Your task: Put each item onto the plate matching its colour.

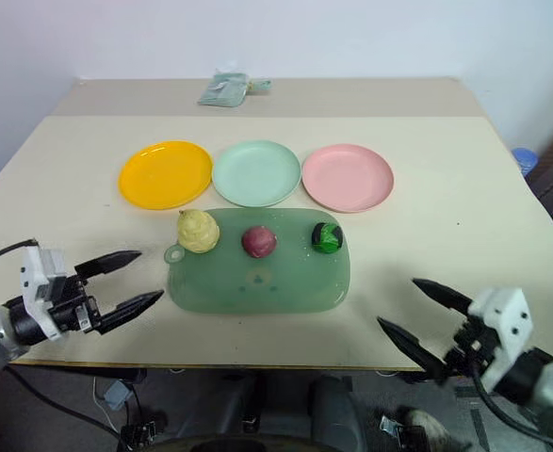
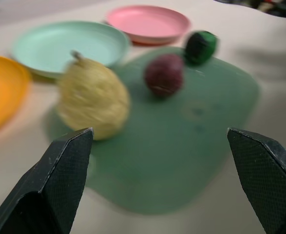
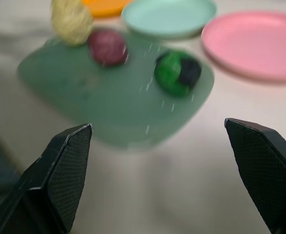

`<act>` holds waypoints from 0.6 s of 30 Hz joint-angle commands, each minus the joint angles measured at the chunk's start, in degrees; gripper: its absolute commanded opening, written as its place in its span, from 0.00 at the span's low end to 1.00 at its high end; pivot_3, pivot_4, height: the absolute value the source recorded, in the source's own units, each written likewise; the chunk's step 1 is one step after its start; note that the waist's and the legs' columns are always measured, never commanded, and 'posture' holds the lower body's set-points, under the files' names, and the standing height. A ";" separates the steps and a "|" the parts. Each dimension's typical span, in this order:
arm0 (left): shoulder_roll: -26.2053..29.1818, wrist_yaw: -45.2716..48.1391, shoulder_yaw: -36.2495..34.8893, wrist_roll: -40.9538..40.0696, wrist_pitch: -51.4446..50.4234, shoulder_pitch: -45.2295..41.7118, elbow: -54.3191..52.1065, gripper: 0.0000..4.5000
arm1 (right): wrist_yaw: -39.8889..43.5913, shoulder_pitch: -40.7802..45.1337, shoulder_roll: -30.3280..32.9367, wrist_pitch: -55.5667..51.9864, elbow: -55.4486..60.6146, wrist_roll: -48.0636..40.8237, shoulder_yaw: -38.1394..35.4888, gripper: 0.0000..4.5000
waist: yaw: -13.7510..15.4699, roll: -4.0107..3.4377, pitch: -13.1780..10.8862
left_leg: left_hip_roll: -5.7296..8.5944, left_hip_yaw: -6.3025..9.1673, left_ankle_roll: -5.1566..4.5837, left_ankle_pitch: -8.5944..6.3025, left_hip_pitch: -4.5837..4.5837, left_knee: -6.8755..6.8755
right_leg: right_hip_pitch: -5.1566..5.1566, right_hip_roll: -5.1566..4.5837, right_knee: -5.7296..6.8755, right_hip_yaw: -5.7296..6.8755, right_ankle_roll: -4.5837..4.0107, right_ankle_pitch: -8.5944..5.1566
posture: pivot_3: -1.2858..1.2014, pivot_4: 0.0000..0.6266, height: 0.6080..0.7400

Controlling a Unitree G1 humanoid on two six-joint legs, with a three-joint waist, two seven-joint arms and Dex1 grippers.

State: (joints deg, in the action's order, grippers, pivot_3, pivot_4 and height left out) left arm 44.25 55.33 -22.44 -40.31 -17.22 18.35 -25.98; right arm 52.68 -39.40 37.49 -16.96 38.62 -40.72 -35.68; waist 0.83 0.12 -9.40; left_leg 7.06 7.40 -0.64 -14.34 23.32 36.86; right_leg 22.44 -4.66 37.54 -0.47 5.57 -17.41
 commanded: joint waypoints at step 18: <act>-4.08 -12.61 -0.67 -0.20 -6.96 -4.46 -7.64 1.00 | 8.13 3.92 -2.37 9.24 -3.28 1.20 3.18 0.99 | 0.06 -0.07 -0.01 | -0.01 -0.02 0.00 -0.02 0.01 -0.03 | -0.02 0.00 -0.16 0.00 -0.02 -0.01 | 0.52 0.24 1.00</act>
State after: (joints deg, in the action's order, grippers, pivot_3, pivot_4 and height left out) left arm 40.31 44.84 -21.74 -39.40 -23.03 14.61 -31.18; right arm 60.37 -35.78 34.90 -9.04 34.13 -39.42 -32.77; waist 0.89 0.05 -9.41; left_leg 7.05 7.38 -0.64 -14.36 23.34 36.82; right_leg 22.43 -4.67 37.38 -0.47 5.56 -17.42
